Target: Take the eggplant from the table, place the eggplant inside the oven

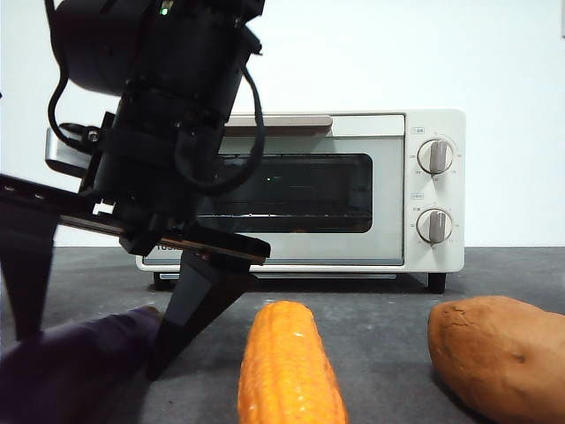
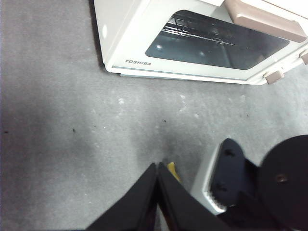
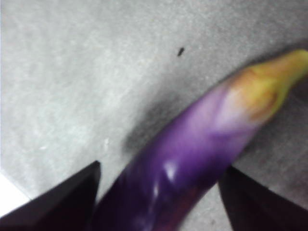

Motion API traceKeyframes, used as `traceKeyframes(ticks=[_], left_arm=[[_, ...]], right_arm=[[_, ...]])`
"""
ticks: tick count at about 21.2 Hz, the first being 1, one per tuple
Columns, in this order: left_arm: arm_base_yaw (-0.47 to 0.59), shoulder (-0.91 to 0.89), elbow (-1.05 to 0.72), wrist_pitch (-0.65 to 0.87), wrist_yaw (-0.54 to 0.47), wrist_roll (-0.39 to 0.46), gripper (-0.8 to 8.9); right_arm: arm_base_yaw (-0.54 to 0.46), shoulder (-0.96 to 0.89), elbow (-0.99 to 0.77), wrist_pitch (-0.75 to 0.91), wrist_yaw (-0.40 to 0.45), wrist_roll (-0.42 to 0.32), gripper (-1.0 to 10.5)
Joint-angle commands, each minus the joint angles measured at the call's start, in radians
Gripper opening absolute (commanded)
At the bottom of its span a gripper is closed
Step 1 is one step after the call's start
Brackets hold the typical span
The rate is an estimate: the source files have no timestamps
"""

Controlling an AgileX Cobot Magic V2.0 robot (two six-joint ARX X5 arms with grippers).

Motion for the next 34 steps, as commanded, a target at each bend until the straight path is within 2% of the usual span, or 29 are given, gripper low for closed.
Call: traceKeyframes(ticks=[1, 4, 9, 13, 17, 19, 22, 27, 30, 32, 34], left_arm=[[-0.003, 0.007, 0.019, 0.006, 0.005, 0.017, 0.06], [-0.003, 0.007, 0.019, 0.006, 0.005, 0.027, 0.06], [-0.003, 0.007, 0.019, 0.014, 0.003, 0.044, 0.06], [0.0, 0.007, 0.027, 0.022, -0.069, 0.069, 0.06], [0.001, 0.01, 0.042, 0.072, -0.069, 0.061, 0.06], [-0.001, 0.023, 0.063, 0.076, -0.05, 0.053, 0.06], [-0.014, 0.08, 0.12, 0.074, -0.024, 0.053, 0.06], [-0.12, 0.216, 0.235, 0.074, -0.018, 0.053, 0.06], [-0.21, 0.314, 0.325, 0.069, -0.018, 0.053, 0.06], [-0.267, 0.393, 0.406, 0.057, -0.023, 0.059, 0.06], [-0.301, 0.449, 0.466, 0.059, -0.023, 0.061, 0.06]], right_arm=[[0.019, 0.021, 0.024, 0.018, 0.0, 0.014, 2.8], [0.023, 0.021, 0.028, 0.026, -0.009, 0.024, 1.6], [0.023, 0.018, 0.115, -0.042, -0.115, 0.008, 1.4], [0.024, 0.018, 0.283, -0.298, -0.116, -0.14, 1.4], [0.036, -0.02, 0.403, -0.535, -0.101, -0.333, 1.4], [0.047, -0.07, 0.408, -0.608, -0.085, -0.405, 1.4], [0.064, -0.156, 0.408, -0.673, 0.022, -0.452, 1.4], [0.098, -0.344, 0.404, -0.732, 0.354, -0.46, 1.4], [0.107, -0.446, 0.404, -0.731, 0.519, -0.46, 1.4], [0.108, -0.516, 0.404, -0.732, 0.591, -0.458, 1.4], [0.108, -0.56, 0.404, -0.732, 0.612, -0.442, 1.4]])
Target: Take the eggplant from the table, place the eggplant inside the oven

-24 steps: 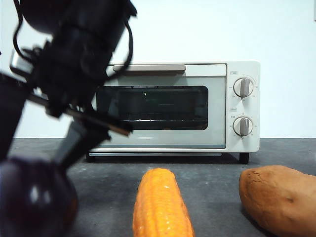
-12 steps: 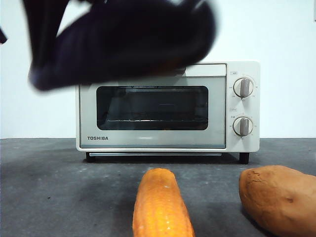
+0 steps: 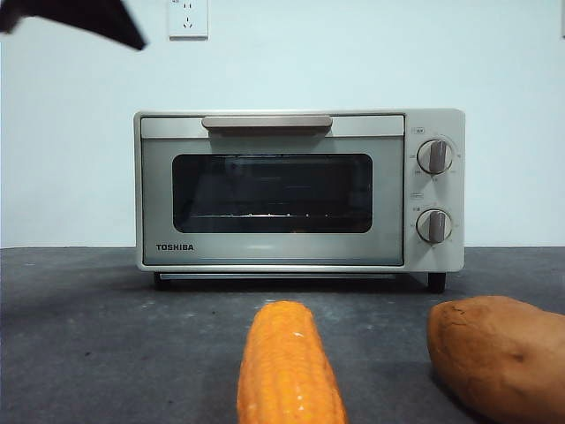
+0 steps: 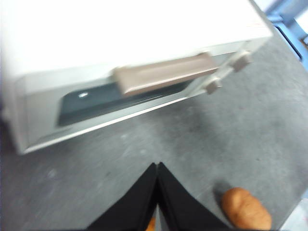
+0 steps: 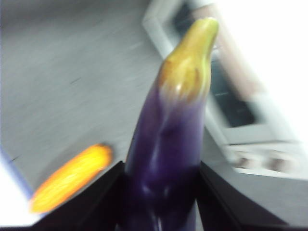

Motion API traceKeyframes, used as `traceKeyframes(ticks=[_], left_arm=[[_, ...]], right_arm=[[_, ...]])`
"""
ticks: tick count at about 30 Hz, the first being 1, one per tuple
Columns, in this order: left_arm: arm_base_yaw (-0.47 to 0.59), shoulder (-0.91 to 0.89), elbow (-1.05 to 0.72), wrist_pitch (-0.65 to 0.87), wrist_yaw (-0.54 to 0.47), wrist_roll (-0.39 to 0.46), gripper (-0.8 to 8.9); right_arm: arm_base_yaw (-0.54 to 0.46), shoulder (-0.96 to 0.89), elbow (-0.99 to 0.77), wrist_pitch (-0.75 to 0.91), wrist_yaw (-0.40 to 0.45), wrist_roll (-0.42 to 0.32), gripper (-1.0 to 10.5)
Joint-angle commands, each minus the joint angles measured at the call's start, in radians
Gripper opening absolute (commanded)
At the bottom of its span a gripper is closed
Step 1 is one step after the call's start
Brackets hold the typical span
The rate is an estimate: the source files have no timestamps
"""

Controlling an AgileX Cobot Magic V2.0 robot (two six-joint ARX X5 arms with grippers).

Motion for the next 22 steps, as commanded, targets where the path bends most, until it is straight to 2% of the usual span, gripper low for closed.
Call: traceKeyframes(ticks=[1, 10, 12, 18, 22], left_arm=[[-0.04, 0.081, 0.094, 0.01, -0.003, 0.01, 0.06], [-0.152, 0.351, 0.359, -0.06, -0.129, 0.065, 0.06], [-0.17, 0.405, 0.404, -0.08, -0.173, 0.079, 0.06], [-0.218, 0.533, 0.518, -0.12, -0.279, 0.113, 0.06], [-0.245, 0.582, 0.551, -0.132, -0.339, 0.133, 0.06]], right_arm=[[0.015, -0.04, 0.023, -0.071, 0.019, 0.02, 1.4], [0.015, -0.188, 0.01, -0.072, 0.072, 0.077, 1.4], [0.015, -0.223, -0.019, -0.072, 0.079, 0.092, 1.4], [0.015, -0.339, -0.158, -0.072, 0.173, 0.148, 1.4], [0.015, -0.397, -0.232, -0.072, 0.18, 0.187, 1.4]])
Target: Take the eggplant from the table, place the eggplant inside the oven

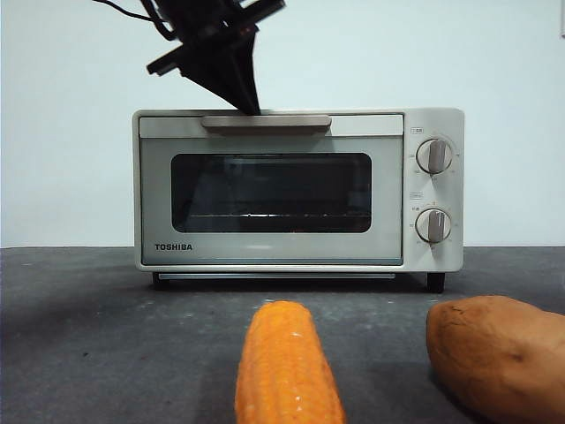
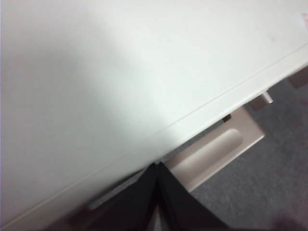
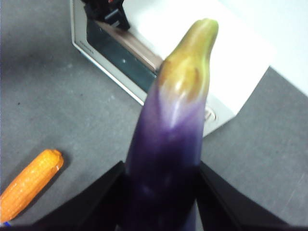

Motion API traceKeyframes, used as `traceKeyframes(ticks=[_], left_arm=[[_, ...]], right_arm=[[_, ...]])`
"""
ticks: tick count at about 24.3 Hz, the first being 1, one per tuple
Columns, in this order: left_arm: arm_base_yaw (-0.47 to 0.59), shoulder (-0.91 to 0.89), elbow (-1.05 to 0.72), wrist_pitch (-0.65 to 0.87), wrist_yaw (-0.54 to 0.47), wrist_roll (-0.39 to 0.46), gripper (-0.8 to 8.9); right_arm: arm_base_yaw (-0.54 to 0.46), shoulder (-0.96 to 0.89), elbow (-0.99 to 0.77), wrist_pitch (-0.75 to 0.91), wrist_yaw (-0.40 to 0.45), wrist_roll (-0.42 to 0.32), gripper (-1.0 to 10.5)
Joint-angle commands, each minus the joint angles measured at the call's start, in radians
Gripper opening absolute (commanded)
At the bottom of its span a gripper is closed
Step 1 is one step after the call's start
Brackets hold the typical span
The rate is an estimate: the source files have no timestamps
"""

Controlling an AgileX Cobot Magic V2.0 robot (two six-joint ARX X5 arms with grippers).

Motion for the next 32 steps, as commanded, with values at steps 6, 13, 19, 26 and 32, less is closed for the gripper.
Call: traceKeyframes(ticks=[6, 13, 19, 26, 32], left_arm=[[-0.043, 0.067, 0.049, -0.108, -0.028, 0.05, 0.06], [-0.094, 0.068, 0.049, -0.241, -0.028, 0.064, 0.06], [-0.158, 0.068, 0.058, -0.393, -0.028, 0.102, 0.06], [-0.231, 0.068, 0.058, -0.472, -0.028, 0.168, 0.06], [-0.179, 0.065, 0.058, -0.448, -0.027, 0.142, 0.06]], right_arm=[[0.014, -0.074, -0.061, -0.071, 0.034, 0.069, 1.4], [0.014, -0.113, -0.063, -0.071, 0.063, 0.083, 1.4], [0.014, -0.125, -0.063, -0.071, 0.069, 0.099, 1.4], [0.015, -0.115, -0.063, -0.071, 0.056, 0.102, 1.4], [0.015, -0.094, -0.063, -0.048, -0.008, 0.099, 1.4]])
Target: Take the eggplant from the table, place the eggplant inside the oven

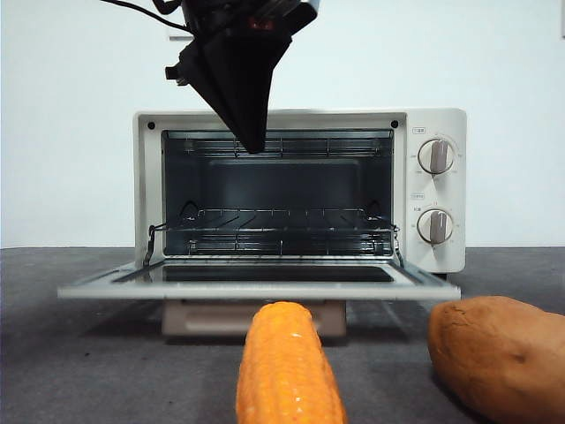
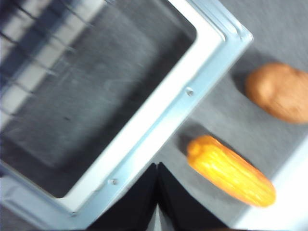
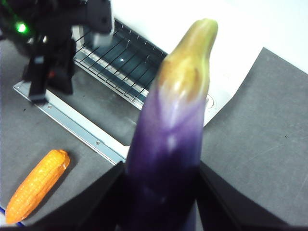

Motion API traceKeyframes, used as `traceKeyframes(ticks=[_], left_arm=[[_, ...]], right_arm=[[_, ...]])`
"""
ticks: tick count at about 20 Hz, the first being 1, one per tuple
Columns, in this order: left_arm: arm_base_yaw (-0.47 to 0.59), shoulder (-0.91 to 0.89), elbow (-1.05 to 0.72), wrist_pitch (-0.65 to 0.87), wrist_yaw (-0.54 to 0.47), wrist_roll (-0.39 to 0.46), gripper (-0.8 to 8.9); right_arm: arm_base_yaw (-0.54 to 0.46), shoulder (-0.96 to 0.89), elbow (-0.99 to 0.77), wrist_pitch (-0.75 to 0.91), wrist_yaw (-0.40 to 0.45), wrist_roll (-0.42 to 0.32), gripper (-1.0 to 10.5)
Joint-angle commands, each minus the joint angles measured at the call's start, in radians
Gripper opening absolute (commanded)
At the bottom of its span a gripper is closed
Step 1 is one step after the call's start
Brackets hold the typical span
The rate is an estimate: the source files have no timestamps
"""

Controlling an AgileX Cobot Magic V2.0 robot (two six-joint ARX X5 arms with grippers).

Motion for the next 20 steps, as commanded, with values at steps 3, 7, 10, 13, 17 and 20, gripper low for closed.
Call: traceKeyframes(ticks=[3, 7, 10, 13, 17, 20], left_arm=[[0.065, 0.013, 0.015, 0.013, 0.003, -0.019, 0.06], [0.129, -0.044, -0.006, 0.037, 0.037, -0.02, 0.06], [0.167, -0.153, -0.081, 0.096, 0.037, -0.024, 0.06], [0.222, -0.298, -0.209, 0.186, 0.036, -0.049, 0.06], [0.323, -0.538, -0.472, 0.375, 0.035, -0.119, 0.06], [0.404, -0.706, -0.686, 0.491, 0.035, -0.179, 0.06]], right_arm=[[0.015, 0.038, 0.01, 0.009, -0.065, -0.051, 1.4], [0.014, 0.114, 0.003, 0.08, -0.106, -0.193, 1.4], [0.013, 0.194, -0.004, 0.139, -0.11, -0.294, 1.4], [0.012, 0.287, -0.005, 0.2, -0.116, -0.396, 1.4], [-0.011, 0.42, -0.005, 0.286, -0.157, -0.51, 1.4], [-0.056, 0.525, -0.005, 0.377, -0.157, -0.633, 1.4]])
